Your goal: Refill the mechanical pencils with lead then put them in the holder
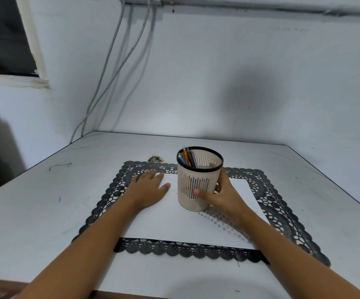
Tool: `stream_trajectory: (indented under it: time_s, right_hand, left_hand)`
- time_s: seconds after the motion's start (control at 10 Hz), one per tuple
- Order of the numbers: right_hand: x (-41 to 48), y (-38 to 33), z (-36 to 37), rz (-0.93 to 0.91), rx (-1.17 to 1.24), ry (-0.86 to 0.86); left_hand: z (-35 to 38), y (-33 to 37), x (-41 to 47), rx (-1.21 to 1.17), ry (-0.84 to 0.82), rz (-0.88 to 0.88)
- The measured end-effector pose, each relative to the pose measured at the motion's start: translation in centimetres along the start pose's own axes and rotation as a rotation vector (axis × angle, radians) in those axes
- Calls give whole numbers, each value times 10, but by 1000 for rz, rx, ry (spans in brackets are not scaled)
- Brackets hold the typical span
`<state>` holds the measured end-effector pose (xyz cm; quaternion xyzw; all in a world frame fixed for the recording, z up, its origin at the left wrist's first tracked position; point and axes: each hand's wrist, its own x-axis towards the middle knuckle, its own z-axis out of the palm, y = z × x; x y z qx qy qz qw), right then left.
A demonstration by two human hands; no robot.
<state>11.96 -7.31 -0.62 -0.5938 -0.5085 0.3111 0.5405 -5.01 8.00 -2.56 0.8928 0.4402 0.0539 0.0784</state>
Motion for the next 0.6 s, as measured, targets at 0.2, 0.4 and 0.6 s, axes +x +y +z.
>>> stream_trajectory:
  time_s: [0.2, 0.4, 0.6]
  right_hand:
    - [0, -1, 0, 2, 13, -23]
    - [-2, -6, 1, 2, 2, -44]
    - [-15, -12, -15, 25, -37, 11]
  left_hand:
    - [-4, 3, -1, -13, -19, -8]
    - [-16, 6, 0, -8, -120, -9]
    - [-27, -7, 3, -112, 88, 71]
